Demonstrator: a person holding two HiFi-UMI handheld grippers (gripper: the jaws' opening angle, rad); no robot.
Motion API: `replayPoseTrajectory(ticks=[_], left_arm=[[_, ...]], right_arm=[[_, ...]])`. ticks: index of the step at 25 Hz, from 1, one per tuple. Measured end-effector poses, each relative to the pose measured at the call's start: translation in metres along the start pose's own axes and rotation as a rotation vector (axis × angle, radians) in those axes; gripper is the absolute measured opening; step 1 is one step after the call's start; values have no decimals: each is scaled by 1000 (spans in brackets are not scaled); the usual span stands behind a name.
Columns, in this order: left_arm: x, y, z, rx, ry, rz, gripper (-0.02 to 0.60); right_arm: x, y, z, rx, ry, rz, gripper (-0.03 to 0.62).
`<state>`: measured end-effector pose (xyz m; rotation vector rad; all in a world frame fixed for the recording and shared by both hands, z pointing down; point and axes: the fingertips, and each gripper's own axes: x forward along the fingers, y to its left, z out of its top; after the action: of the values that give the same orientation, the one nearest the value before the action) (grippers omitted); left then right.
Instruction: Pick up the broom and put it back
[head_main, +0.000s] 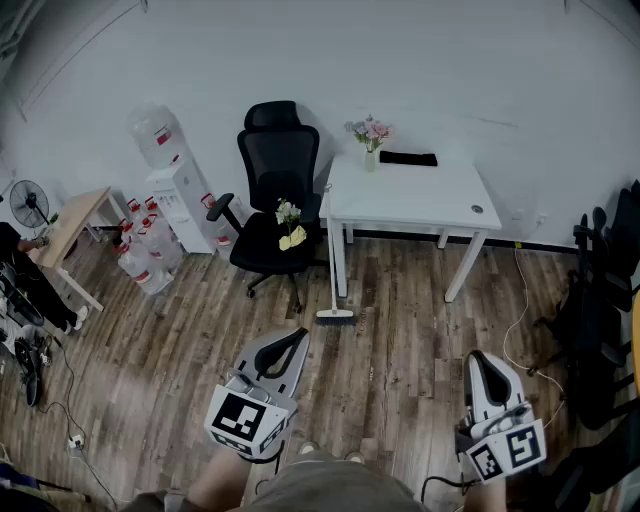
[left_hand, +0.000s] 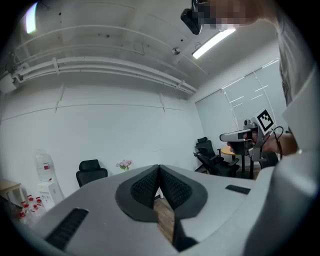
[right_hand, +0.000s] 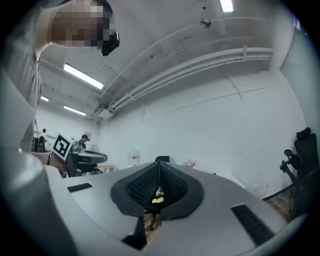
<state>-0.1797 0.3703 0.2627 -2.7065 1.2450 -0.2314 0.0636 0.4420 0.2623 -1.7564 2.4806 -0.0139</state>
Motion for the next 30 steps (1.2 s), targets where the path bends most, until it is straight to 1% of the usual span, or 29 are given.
replayPoseTrajectory(ticks=[5, 12, 17, 19, 21, 22, 23, 24, 27, 30], left_arm=[[4, -3, 4, 1, -5, -2, 17], [10, -13, -1, 6, 13, -10, 17], [14, -14, 1, 9, 8, -7, 17], [14, -9, 1, 10, 7, 28, 17], [15, 1, 3, -11, -19, 84, 18], [16, 6, 4, -30, -36, 102, 50], [17, 11, 4, -47, -45, 113, 139], [18, 17, 1, -58, -47, 124, 187], [28, 31, -11, -56, -39, 157, 207], [48, 41, -21, -56, -43, 162, 210]], right_arm=[[-4, -9, 7, 38, -31, -10, 34], [-7, -15, -5, 48, -4, 1, 34], [-7, -18, -14, 55, 16, 15, 34], [-5, -19, -16, 51, 23, 24, 34], [-2, -22, -18, 43, 28, 30, 34], [1, -24, -20, 41, 28, 30, 34], [4, -25, -22, 44, 27, 29, 34], [8, -26, -25, 52, 27, 27, 34], [23, -33, -37, 62, 30, 22, 34], [39, -44, -47, 56, 31, 17, 34]])
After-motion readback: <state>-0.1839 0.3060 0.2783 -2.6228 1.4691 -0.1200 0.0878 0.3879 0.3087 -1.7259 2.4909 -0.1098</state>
